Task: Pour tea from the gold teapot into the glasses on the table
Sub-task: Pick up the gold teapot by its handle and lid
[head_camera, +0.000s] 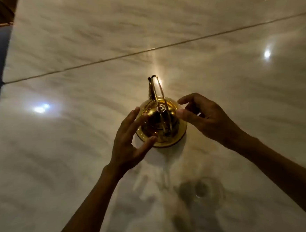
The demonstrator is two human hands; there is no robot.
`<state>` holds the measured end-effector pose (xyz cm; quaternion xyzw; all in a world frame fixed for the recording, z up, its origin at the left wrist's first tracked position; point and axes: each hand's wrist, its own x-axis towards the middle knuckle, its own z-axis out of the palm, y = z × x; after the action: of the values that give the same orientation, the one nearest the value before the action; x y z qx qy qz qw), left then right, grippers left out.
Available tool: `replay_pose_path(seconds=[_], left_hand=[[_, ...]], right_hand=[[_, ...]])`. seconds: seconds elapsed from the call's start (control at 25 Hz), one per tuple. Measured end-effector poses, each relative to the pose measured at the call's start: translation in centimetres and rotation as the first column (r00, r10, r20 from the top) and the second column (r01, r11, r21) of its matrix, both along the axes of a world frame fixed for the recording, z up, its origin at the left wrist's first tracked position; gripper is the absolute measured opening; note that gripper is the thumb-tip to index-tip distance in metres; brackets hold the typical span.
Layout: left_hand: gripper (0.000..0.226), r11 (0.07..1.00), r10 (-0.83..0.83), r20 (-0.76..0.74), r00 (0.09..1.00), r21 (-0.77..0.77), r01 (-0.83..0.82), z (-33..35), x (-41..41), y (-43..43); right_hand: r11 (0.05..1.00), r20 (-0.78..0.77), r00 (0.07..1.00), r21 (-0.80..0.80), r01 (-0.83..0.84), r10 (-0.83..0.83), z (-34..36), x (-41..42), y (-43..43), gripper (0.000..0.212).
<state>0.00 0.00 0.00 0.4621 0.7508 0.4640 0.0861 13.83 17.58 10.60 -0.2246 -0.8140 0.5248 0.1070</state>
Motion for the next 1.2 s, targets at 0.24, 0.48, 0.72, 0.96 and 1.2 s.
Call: replay_pose_path(seconds=[0.24, 0.48, 0.72, 0.96, 1.2], left_hand=[[0.089, 0.959, -0.282, -0.204, 0.937, -0.06, 0.276, -5.7, -4.6, 1.9], [0.09, 0.937, -0.297, -0.233, 0.926, 0.117, 0.33, -7.7, -5.2, 3.9], [0.128, 0.907, -0.157, 0.172, 0.972, -0.365, 0.212, -8.3, -1.3, 8.5], [0.095, 0.964, -0.178, -0.309, 0.934, 0.134, 0.228, -2.6, -2.4, 4.7], [0.094, 0.97, -0.168, -0.373, 0.912, 0.103, 0.221, 5.8, 3.4, 2.5]], right_hand=[[0.974, -0.07, 0.994, -0.216, 0.064, -0.08, -3.7, -3.3, -2.7, 0.02], [0.878, -0.101, 0.966, -0.448, 0.17, -0.238, -4.4, -5.1, -3.7, 0.028], [0.842, -0.085, 0.947, -0.487, 0.231, -0.31, -3.7, -6.6, -5.4, 0.053], [0.782, -0.228, 0.889, -0.591, 0.199, -0.398, 0.3, -3.9, -4.2, 0.037], [0.826, -0.302, 0.882, -0.544, 0.151, -0.361, 8.4, 2.0, -6.6, 0.036]])
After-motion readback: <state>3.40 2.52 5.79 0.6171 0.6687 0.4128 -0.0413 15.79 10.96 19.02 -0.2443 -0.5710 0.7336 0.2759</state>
